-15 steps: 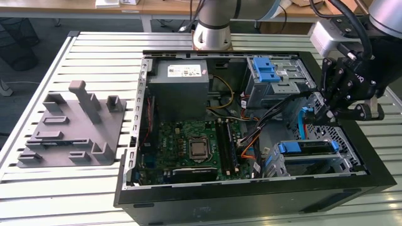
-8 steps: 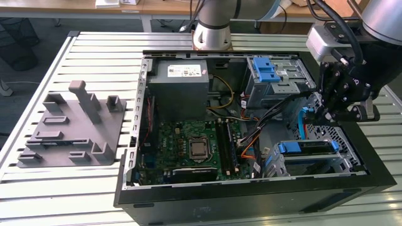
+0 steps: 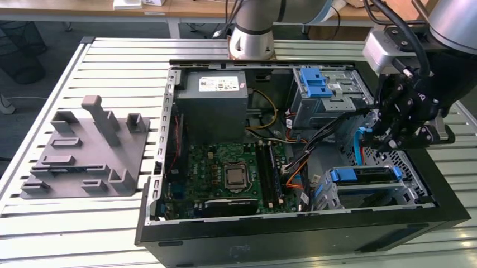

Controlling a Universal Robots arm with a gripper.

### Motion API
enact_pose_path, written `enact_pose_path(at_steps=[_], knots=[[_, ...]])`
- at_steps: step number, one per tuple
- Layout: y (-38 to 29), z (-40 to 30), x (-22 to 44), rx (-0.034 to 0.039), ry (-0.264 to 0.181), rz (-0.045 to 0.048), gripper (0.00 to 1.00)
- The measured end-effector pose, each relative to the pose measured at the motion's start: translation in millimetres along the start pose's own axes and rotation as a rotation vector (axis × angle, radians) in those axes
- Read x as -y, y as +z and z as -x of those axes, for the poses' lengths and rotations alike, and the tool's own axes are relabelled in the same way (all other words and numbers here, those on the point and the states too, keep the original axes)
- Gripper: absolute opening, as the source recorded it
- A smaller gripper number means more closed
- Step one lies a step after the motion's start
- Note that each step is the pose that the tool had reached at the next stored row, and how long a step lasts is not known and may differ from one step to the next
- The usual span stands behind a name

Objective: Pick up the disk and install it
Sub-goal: 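Insert the first disk wire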

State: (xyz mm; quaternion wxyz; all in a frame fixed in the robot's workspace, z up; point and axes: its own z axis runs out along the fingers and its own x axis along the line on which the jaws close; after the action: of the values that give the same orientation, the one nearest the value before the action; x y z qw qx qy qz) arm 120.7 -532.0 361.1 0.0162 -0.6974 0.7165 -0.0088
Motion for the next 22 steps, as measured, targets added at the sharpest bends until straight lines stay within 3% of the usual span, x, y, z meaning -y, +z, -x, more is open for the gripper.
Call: enact_pose_path(at_steps=[1,13,15,17,18,22], knots=[[0.3,0.1,0.0,-0.0001,0.000,0.0000,0.38],[9.6,3.9,-0.5,-0.0004,0.003,0.0000,0.38],[10.4,3.9,-0.5,-0.0005,0.005,0.0000,0.31],[10.5,3.8,-0.5,-0.0007,0.005,0.0000,0.31],[10.6,3.8,-0.5,-0.0006,0.005,-0.0001,0.24],[10.8,3.9,-0.5,-0.0005,0.005,0.0000,0.24]])
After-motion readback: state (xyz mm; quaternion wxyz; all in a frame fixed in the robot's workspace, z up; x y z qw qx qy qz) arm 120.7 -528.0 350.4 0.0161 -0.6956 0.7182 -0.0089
